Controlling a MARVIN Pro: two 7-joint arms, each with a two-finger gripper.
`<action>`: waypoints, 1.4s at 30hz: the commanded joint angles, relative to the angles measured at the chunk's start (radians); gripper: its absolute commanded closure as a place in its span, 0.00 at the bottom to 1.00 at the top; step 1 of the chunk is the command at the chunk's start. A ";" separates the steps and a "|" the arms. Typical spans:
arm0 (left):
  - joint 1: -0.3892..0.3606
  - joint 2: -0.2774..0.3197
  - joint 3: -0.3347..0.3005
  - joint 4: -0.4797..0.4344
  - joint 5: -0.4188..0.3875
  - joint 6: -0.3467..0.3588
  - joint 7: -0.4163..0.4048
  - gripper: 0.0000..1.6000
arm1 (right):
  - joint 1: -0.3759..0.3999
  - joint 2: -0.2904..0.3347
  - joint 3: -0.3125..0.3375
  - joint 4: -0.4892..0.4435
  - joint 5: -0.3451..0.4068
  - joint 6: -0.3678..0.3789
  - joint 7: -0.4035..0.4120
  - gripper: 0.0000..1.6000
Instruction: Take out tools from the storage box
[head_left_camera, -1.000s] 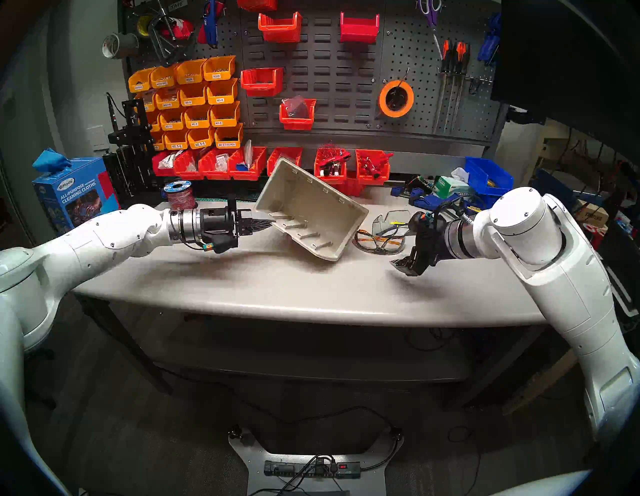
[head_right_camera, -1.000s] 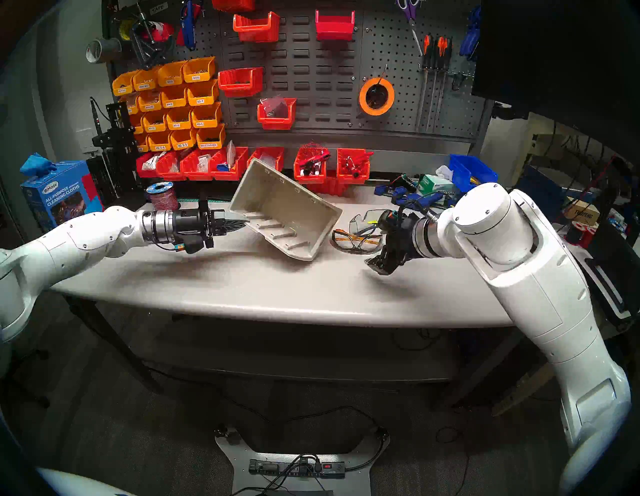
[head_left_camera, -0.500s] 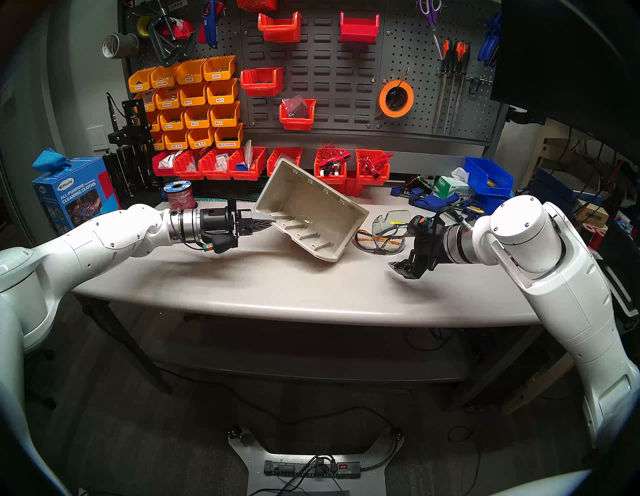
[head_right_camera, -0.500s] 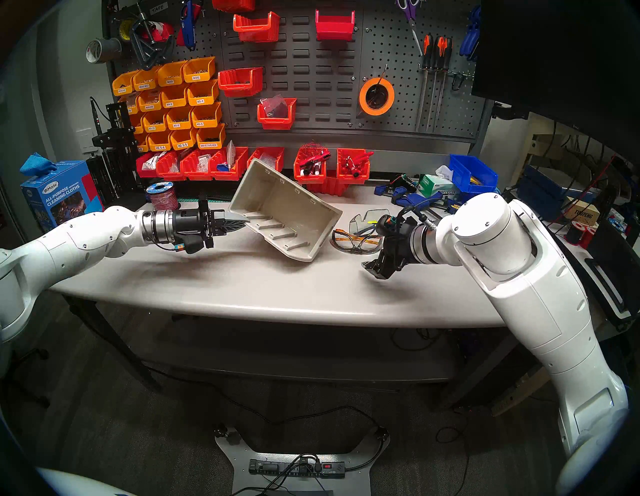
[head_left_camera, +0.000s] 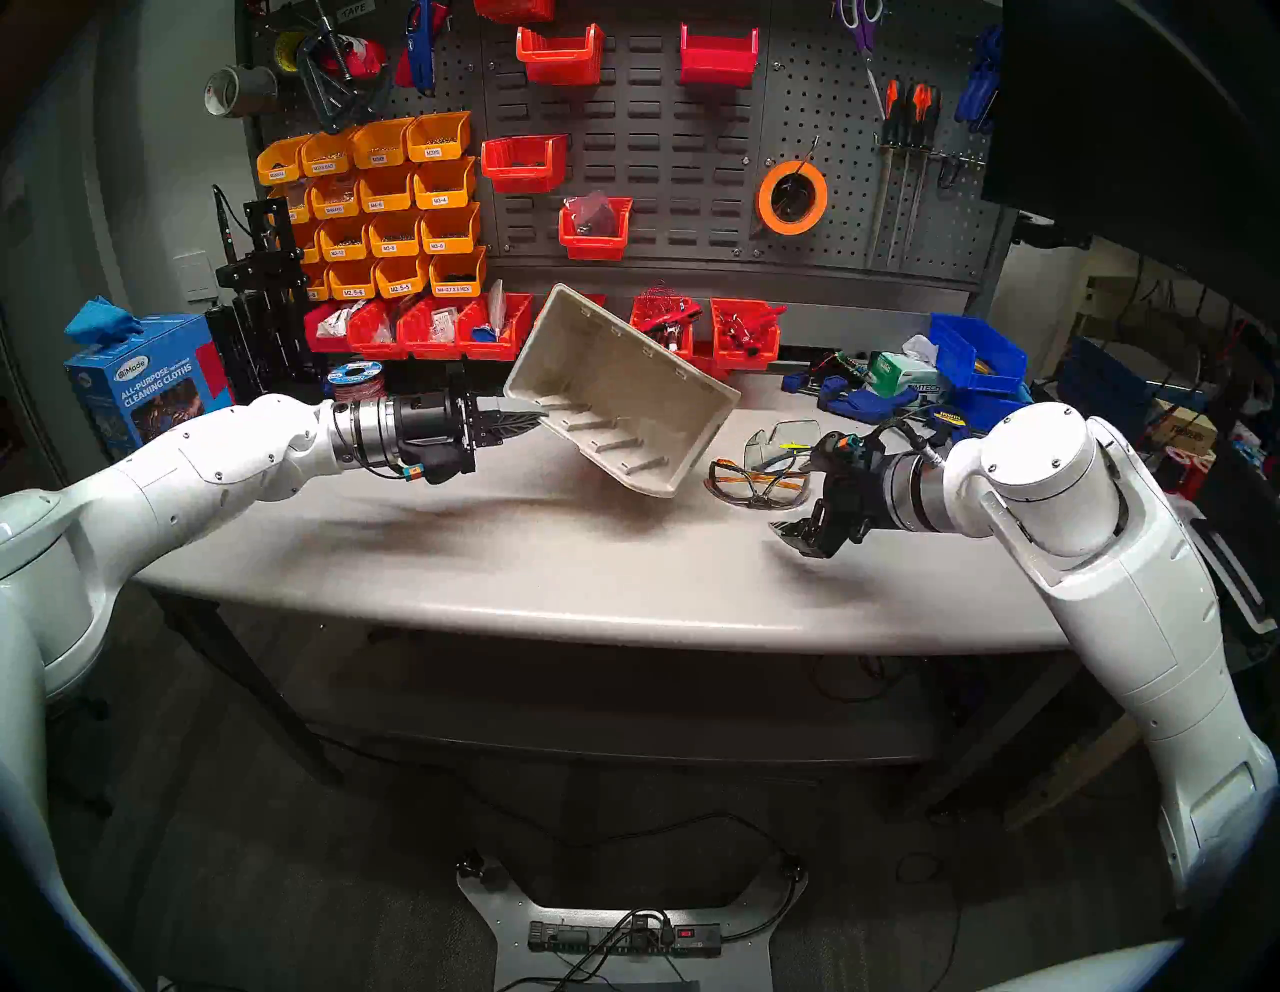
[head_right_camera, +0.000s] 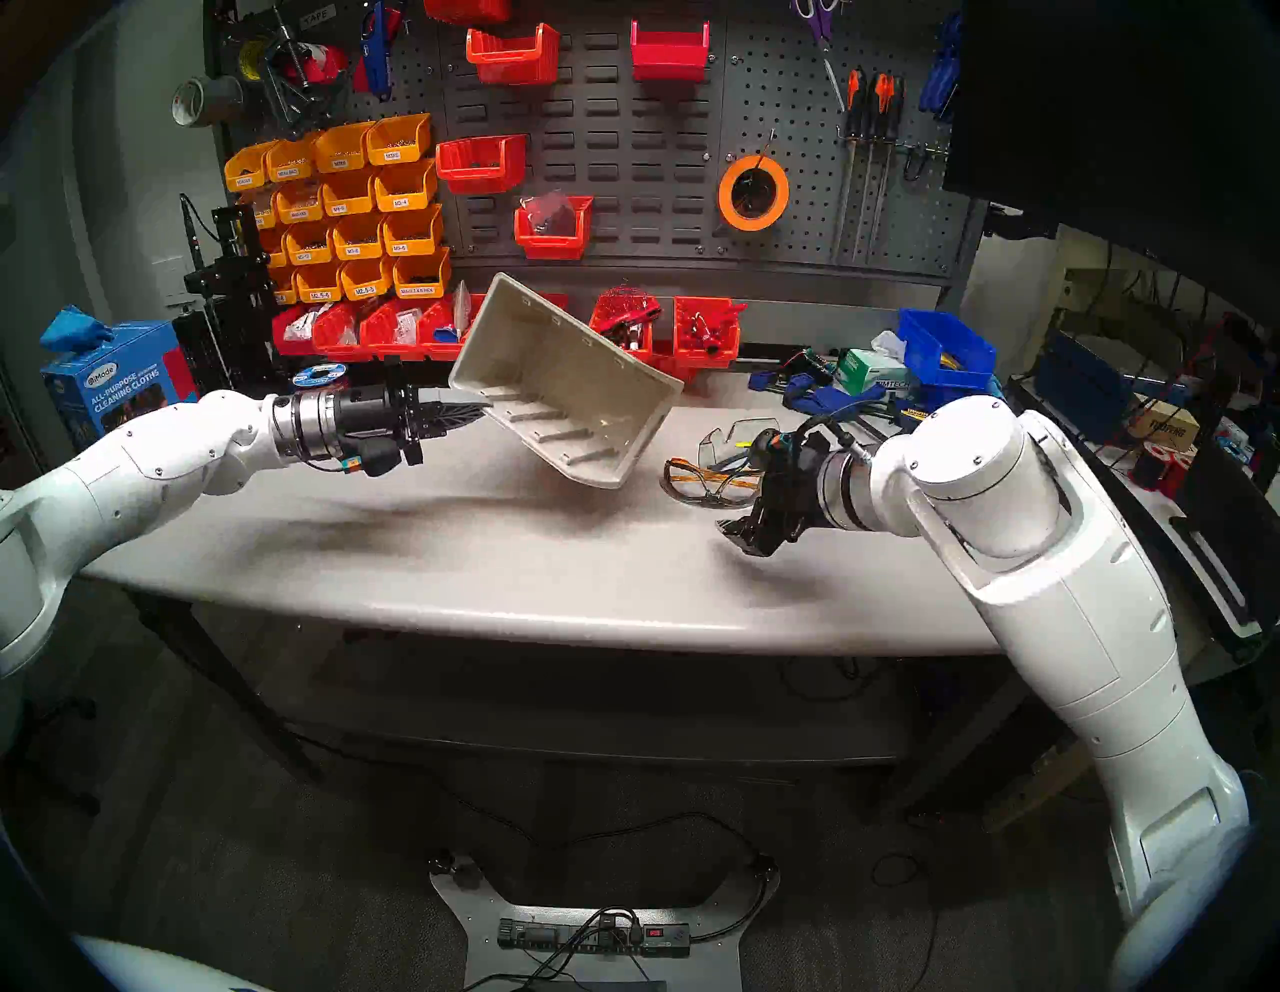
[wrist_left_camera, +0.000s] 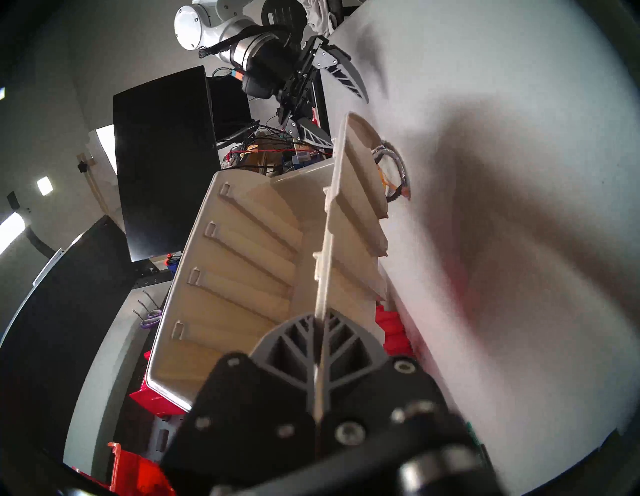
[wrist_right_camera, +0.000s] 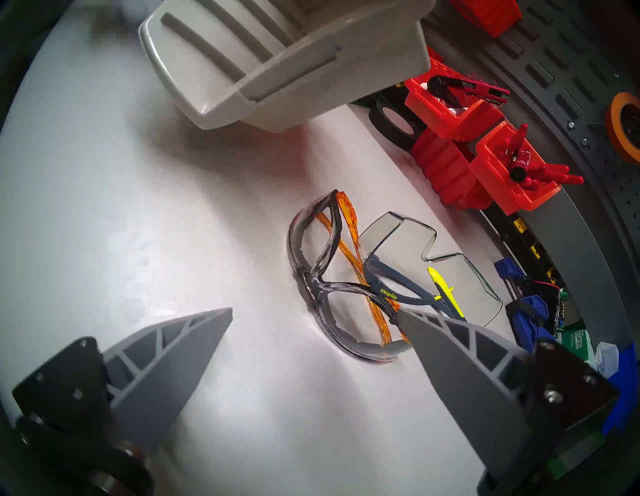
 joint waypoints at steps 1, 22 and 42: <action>-0.114 0.062 -0.072 -0.022 0.077 0.002 -0.005 1.00 | 0.000 0.003 0.022 0.014 0.008 -0.034 -0.003 0.00; -0.284 0.213 -0.045 -0.081 0.417 0.002 -0.109 1.00 | -0.041 0.055 0.079 0.065 0.050 -0.129 0.029 0.00; -0.392 0.164 0.032 0.035 0.613 0.002 -0.247 1.00 | -0.083 0.078 0.110 0.054 0.072 -0.164 0.073 0.00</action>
